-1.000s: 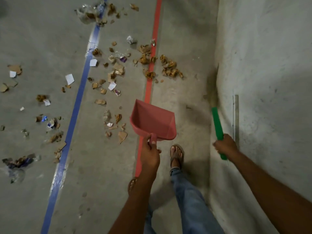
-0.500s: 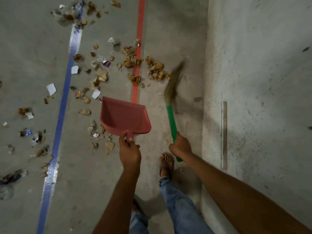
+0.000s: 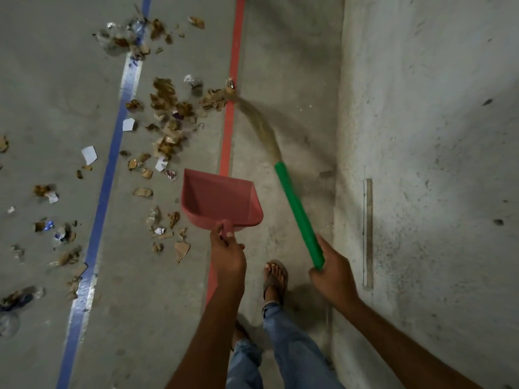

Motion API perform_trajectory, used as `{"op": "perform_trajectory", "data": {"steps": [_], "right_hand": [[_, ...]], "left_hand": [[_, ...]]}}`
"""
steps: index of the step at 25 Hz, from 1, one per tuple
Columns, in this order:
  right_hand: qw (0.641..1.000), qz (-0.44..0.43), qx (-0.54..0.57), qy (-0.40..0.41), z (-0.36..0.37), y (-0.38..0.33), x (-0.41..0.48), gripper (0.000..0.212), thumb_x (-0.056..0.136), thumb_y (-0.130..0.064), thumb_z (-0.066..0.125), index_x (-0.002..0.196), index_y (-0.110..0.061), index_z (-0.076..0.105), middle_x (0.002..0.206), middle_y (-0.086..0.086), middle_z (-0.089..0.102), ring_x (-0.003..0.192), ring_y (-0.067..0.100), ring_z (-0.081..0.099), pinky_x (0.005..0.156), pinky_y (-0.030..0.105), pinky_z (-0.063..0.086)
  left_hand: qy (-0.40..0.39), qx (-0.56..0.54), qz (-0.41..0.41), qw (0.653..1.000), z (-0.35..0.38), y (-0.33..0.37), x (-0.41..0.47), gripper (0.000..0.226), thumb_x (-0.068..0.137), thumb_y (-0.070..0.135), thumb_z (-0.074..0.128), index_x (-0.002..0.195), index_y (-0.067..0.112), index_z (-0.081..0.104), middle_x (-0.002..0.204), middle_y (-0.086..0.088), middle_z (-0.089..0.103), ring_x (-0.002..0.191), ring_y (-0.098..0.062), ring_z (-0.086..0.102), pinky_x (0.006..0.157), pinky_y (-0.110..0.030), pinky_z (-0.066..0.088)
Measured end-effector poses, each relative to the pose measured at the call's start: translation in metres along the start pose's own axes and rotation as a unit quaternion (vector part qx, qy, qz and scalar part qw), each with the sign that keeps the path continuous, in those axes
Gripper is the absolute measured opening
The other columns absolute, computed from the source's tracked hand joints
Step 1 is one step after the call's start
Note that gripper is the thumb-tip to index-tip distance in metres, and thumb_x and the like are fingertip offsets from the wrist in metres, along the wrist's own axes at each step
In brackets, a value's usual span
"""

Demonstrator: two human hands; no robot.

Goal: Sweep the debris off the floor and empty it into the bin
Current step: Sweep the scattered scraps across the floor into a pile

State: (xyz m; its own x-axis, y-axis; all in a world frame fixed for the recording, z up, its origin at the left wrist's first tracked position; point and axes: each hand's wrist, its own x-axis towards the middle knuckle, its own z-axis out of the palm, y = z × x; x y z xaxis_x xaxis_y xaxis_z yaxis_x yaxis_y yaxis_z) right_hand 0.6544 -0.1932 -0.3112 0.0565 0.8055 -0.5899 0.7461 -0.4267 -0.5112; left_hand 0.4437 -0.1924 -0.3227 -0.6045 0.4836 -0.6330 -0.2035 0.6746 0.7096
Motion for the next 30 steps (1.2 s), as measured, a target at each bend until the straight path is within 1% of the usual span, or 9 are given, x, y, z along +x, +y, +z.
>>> {"op": "perform_trajectory", "data": {"steps": [4,6,8,11,15,19,23,26,30], "right_hand": [[0.991,0.117,-0.045,0.035,-0.019,0.031,0.071,0.058,0.089,-0.012,0.061,0.144,-0.018,0.045,0.113,0.012,0.067,0.085,0.027,0.067,0.059,0.03,0.054],[0.979,0.2,-0.005,0.032,-0.026,0.029,0.128,0.049,0.089,-0.013,0.057,0.138,-0.008,0.049,0.114,0.016,0.066,0.088,0.03,0.068,0.058,0.033,0.056],[0.976,0.217,-0.013,0.003,-0.025,0.02,0.165,0.045,0.089,-0.012,0.059,0.132,-0.001,0.052,0.115,0.018,0.063,0.088,0.03,0.066,0.054,0.031,0.053],[0.985,0.149,-0.072,-0.059,-0.009,0.004,0.173,0.049,0.088,-0.011,0.058,0.136,-0.006,0.051,0.115,0.016,0.063,0.089,0.028,0.064,0.055,0.026,0.047],[0.993,0.048,-0.034,-0.106,0.005,-0.014,0.141,0.061,0.086,-0.005,0.053,0.143,-0.024,0.049,0.112,0.008,0.066,0.085,0.02,0.066,0.059,0.026,0.053],[0.993,-0.039,-0.007,-0.111,0.043,-0.025,0.057,0.069,0.087,-0.01,0.058,0.15,-0.028,0.037,0.118,-0.001,0.066,0.098,0.018,0.065,0.086,0.039,0.057],[0.981,0.062,0.027,-0.182,0.064,-0.044,0.018,0.03,0.082,-0.029,0.063,0.107,-0.015,0.055,0.082,0.006,0.064,0.066,0.021,0.061,0.063,0.039,0.051],[0.987,-0.05,-0.111,-0.108,0.067,-0.052,0.003,0.049,0.097,-0.062,0.044,0.088,-0.016,0.057,0.078,0.005,0.065,0.069,0.022,0.063,0.058,0.032,0.046],[0.91,-0.186,-0.334,-0.162,0.084,-0.021,-0.04,0.06,0.092,-0.072,0.02,0.099,-0.021,0.05,0.077,0.008,0.067,0.075,0.033,0.068,0.058,0.035,0.049]], "left_hand": [[-0.059,-0.003,0.005,0.998,0.025,0.009,0.0,0.049,0.104,0.056,0.046,0.144,0.027,0.049,0.133,0.004,0.06,0.094,-0.017,0.07,0.072,-0.029,0.05],[-0.076,-0.001,0.017,0.997,0.033,0.01,0.005,0.049,0.103,0.059,0.047,0.143,0.03,0.05,0.135,0.005,0.06,0.102,-0.021,0.07,0.072,-0.027,0.05],[-0.073,-0.003,0.024,0.997,0.034,0.008,0.01,0.048,0.102,0.058,0.048,0.141,0.03,0.051,0.134,0.005,0.06,0.106,-0.022,0.069,0.071,-0.025,0.05],[-0.045,-0.012,0.021,0.999,0.025,0.002,0.017,0.045,0.104,0.053,0.049,0.139,0.026,0.052,0.131,0.003,0.061,0.104,-0.022,0.068,0.071,-0.024,0.048],[-0.006,0.005,-0.009,1.0,0.012,-0.002,0.021,0.045,0.106,0.049,0.048,0.141,0.022,0.05,0.129,0.0,0.063,0.09,-0.018,0.069,0.066,-0.027,0.047],[0.066,0.024,-0.008,0.997,-0.009,-0.005,0.021,0.042,0.108,0.041,0.045,0.143,0.018,0.05,0.12,0.0,0.062,0.08,-0.01,0.065,0.075,-0.037,0.056],[0.137,0.045,-0.005,0.99,-0.067,-0.031,0.019,0.052,0.097,0.062,0.034,0.139,0.034,0.047,0.124,-0.001,0.067,0.101,-0.029,0.071,0.092,-0.054,0.055],[0.194,0.035,-0.037,0.98,-0.115,-0.068,0.01,0.058,0.088,0.071,0.025,0.134,0.043,0.044,0.122,-0.004,0.07,0.107,-0.029,0.069,0.095,-0.054,0.053],[0.299,0.016,-0.088,0.95,-0.197,-0.133,-0.017,0.036,0.103,0.041,0.038,0.138,0.039,0.045,0.127,-0.004,0.069,0.111,-0.031,0.067,0.097,-0.053,0.051]]}}
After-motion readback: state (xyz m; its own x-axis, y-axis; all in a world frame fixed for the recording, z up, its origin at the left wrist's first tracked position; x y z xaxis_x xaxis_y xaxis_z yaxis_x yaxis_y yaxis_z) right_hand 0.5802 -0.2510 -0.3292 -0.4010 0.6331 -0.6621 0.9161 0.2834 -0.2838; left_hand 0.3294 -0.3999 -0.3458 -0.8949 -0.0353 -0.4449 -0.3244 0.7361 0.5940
